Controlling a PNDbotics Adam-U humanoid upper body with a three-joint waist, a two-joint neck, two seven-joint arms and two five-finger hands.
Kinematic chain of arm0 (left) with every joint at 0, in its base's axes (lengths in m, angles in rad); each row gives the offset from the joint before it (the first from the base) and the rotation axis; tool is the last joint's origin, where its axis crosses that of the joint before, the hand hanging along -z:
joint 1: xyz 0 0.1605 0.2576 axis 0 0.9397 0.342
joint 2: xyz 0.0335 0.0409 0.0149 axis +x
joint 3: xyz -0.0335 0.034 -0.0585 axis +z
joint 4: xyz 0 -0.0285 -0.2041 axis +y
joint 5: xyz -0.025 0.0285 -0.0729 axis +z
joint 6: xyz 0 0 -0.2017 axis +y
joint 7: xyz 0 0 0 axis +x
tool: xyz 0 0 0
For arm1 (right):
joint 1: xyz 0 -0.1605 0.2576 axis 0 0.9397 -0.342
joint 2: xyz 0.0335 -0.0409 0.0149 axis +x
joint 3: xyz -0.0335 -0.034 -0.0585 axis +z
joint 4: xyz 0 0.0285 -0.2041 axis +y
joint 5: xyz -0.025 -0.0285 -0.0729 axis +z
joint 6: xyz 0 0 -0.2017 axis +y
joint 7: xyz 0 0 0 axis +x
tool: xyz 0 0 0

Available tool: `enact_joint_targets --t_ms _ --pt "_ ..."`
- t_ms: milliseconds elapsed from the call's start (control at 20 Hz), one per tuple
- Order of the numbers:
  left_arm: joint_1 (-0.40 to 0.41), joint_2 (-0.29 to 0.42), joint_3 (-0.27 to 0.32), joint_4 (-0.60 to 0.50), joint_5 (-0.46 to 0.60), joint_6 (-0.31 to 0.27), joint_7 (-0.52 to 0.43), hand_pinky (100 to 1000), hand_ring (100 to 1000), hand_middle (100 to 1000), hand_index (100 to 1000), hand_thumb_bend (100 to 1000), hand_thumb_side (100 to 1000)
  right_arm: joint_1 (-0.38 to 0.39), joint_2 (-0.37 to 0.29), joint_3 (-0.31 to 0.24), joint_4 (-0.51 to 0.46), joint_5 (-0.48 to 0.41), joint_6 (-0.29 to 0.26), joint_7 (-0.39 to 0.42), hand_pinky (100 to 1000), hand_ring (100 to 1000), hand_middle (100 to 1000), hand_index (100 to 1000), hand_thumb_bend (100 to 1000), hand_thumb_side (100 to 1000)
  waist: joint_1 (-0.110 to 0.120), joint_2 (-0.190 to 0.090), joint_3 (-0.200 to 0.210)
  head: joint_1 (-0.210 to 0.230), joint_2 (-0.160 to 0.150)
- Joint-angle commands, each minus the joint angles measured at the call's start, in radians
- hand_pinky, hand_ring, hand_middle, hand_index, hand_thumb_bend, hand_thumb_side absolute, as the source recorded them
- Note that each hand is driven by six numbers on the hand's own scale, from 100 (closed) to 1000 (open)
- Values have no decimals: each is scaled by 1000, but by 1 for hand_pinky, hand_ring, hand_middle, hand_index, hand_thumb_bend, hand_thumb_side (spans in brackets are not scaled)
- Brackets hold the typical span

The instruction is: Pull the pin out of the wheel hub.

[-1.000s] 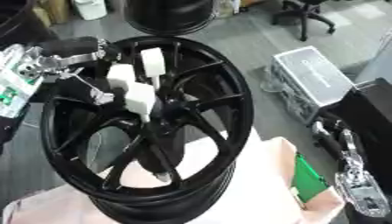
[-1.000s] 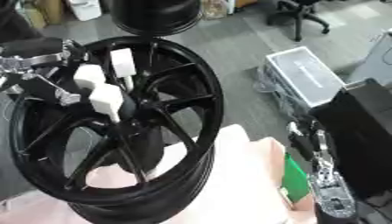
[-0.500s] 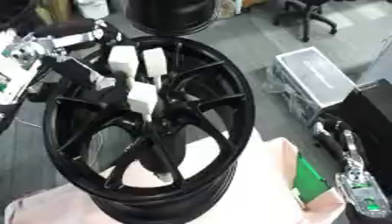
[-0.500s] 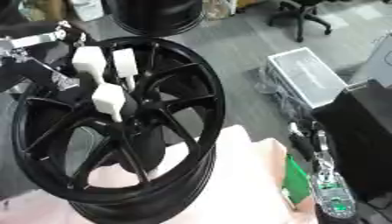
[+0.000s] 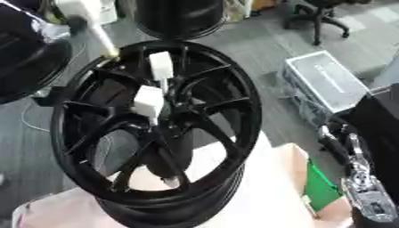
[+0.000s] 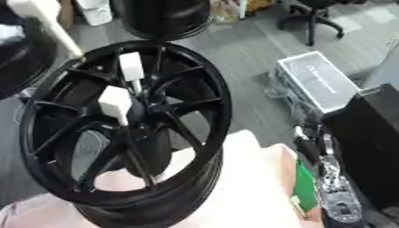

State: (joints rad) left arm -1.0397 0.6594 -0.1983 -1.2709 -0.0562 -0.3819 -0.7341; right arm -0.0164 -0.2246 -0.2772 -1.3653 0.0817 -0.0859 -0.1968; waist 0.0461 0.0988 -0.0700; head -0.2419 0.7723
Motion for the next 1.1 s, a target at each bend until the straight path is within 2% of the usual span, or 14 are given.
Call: enact_joint_targets --t_ms 50,150,250,400,500,550,600,650,700,800,850,1000,1100 --pt "60 144 93 -54 34 -133 -173 525 371 459 672 100 262 -2 -26 -12 -7 -6 -2 -11 469 551 784 874 100 505 -3 -15 7 -13 -2" --pt "145 196 125 -36 0 -109 -173 543 392 483 686 100 257 -2 -26 -15 -7 -6 -2 -14 469 551 782 874 100 504 -4 -13 15 -18 -2" --pt "219 215 139 5 -78 -101 -173 561 415 509 704 100 296 -3 -25 -15 -8 -6 -3 -15 469 551 782 874 100 504 -6 -11 18 -19 -2" --pt "288 203 147 94 -234 -112 -173 582 447 576 750 100 335 -5 -20 -14 -10 -7 -4 -13 469 551 782 874 100 504 -12 -8 17 -19 -2" --pt "316 176 158 167 -332 -113 -173 600 473 651 802 100 415 -6 -15 -13 -10 -7 -3 -12 469 551 782 874 100 505 -18 -4 14 -19 -2" --pt "325 162 165 200 -376 -113 -170 608 486 691 827 100 561 -6 -15 -12 -10 -8 -3 -11 469 550 782 874 100 504 -20 -3 13 -19 -2" --pt "331 148 172 229 -416 -115 -155 612 496 718 844 148 731 -6 -15 -13 -11 -8 -2 -11 469 550 782 874 100 503 -21 -2 13 -18 -2" --pt "337 134 181 251 -448 -116 -124 610 499 744 863 323 926 -8 -15 -14 -12 -8 -2 -13 468 550 782 874 100 503 -23 -1 13 -18 -2" --pt "343 121 191 266 -470 -114 -77 611 504 770 884 404 995 -9 -15 -14 -13 -9 -3 -13 469 550 782 874 100 503 -24 0 13 -18 -2" --pt "359 101 209 283 -504 -101 48 610 506 811 906 514 1000 -11 -12 -11 -15 -8 -3 -10 469 550 782 874 100 503 -26 2 12 -19 -2" --pt "365 94 212 290 -522 -91 108 610 506 823 914 540 1000 -11 -12 -11 -15 -8 -2 -10 469 550 782 874 100 503 -26 3 11 -18 -2" --pt "380 80 218 310 -560 -71 257 605 499 818 917 562 1000 -12 -10 -12 -17 -7 -2 -11 469 550 782 874 100 504 -26 5 11 -18 -2" --pt "388 77 221 318 -563 -62 320 603 496 818 915 570 1000 -11 -9 -12 -17 -7 -1 -11 469 550 782 874 100 504 -25 5 12 -18 -2"
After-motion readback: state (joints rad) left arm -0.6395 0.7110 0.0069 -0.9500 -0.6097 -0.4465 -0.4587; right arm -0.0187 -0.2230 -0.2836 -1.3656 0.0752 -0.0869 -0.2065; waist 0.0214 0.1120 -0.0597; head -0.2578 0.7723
